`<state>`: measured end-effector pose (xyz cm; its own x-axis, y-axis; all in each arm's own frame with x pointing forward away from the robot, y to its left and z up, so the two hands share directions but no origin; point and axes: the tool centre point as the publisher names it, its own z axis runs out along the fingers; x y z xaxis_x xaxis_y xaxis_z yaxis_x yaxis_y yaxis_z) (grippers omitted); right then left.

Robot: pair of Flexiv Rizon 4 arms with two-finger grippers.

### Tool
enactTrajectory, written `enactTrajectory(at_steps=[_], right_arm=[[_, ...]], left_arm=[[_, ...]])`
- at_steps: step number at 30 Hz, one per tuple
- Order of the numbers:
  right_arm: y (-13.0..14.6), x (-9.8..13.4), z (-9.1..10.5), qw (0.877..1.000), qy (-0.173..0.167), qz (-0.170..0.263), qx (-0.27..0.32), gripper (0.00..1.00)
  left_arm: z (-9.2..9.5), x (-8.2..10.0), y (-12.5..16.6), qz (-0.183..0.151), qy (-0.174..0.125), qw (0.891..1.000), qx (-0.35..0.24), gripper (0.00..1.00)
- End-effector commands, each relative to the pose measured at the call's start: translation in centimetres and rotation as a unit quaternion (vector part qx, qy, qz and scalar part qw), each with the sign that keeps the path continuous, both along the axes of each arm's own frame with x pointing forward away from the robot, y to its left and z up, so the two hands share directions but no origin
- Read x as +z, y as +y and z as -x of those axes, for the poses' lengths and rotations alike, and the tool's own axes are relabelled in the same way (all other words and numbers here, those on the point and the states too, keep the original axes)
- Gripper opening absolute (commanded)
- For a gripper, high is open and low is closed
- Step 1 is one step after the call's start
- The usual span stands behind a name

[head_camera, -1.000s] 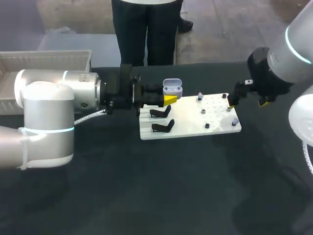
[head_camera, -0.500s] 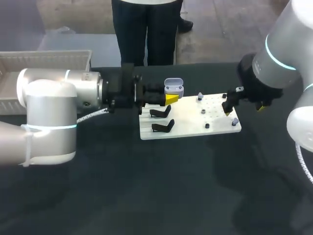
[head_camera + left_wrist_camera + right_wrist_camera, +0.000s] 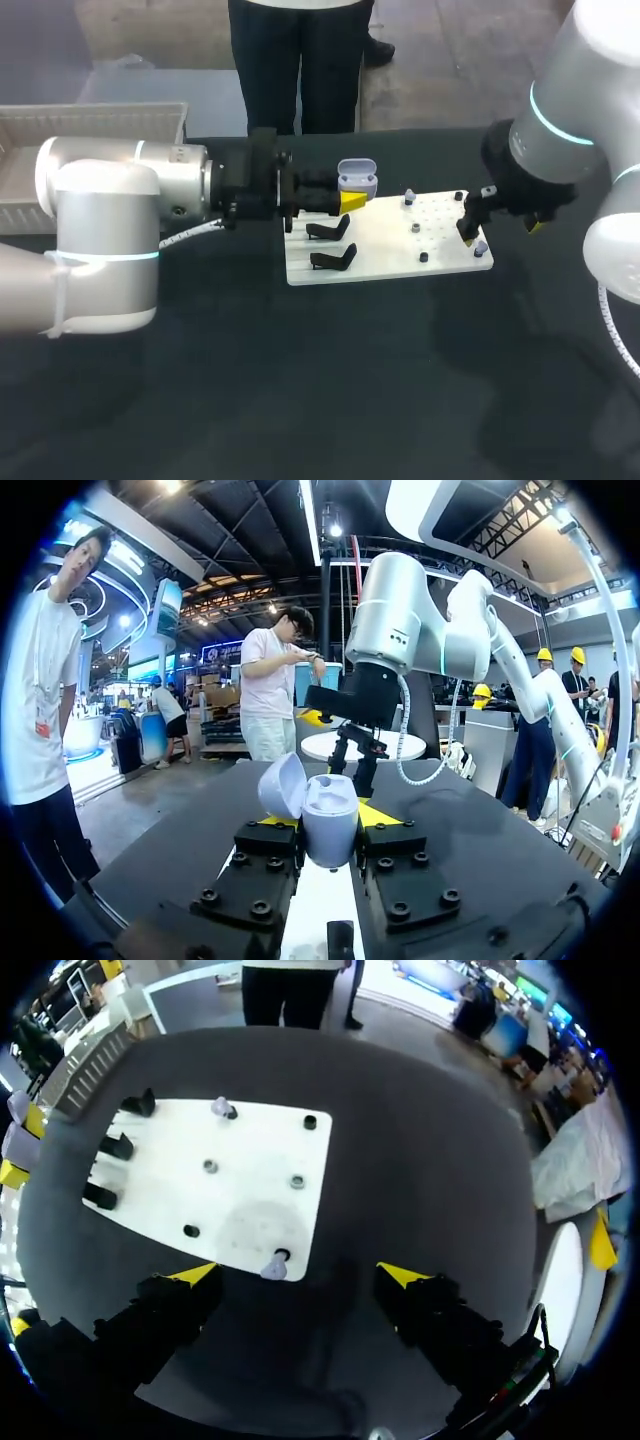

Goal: Pick up each earbud case from the left stands, insert the matching earbuds, close the lid, and place the case in the box.

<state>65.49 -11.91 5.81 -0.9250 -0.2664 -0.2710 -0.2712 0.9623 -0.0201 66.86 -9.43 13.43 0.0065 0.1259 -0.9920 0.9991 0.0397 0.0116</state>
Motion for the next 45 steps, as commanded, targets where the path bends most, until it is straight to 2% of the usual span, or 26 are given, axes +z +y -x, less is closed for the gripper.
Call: enactTrajectory(at_steps=[1, 11, 26, 28, 32, 33, 35, 42, 45], right_arm=[[0.3, -0.9, -0.1, 1.000, 0.007, 0.016, 0.001, 1.00], [-0.2, -2.8, -0.7, 0.999, 0.029, 0.034, 0.001, 1.00], [0.2, -3.3, -1.2, 0.998, 0.032, 0.058, 0.026, 1.00], [0.1, -3.3, -1.0, 0.997, 0.034, 0.063, 0.029, 0.96], [0.2, -3.2, -0.5, 0.996, 0.043, 0.065, 0.036, 0.79], [0.3, -3.1, -0.4, 0.996, 0.043, 0.065, 0.038, 0.64], [0.3, -2.9, -0.2, 0.996, 0.045, 0.063, 0.040, 0.56], [0.6, -2.6, 0.1, 0.996, 0.048, 0.058, 0.049, 0.61], [0.7, -2.5, 0.1, 0.995, 0.052, 0.057, 0.056, 0.58]], left_arm=[[0.0, -0.1, 0.0, 0.002, -0.002, 1.000, 0.002, 0.00], [0.0, -0.1, 0.0, 0.002, -0.002, 1.000, 0.002, 0.00], [0.0, -0.1, 0.0, 0.002, -0.002, 1.000, 0.002, 0.00], [0.0, -0.1, 0.0, 0.002, -0.002, 1.000, 0.002, 0.00], [0.0, -0.1, 0.0, 0.002, -0.002, 1.000, 0.002, 0.00], [0.0, -0.1, 0.0, 0.002, -0.002, 1.000, 0.002, 0.00], [0.0, -0.1, 0.0, 0.002, -0.002, 1.000, 0.002, 0.00], [0.0, -0.1, 0.0, 0.002, -0.002, 1.000, 0.002, 0.00], [0.0, -0.1, 0.0, 0.002, -0.002, 1.000, 0.002, 0.00]])
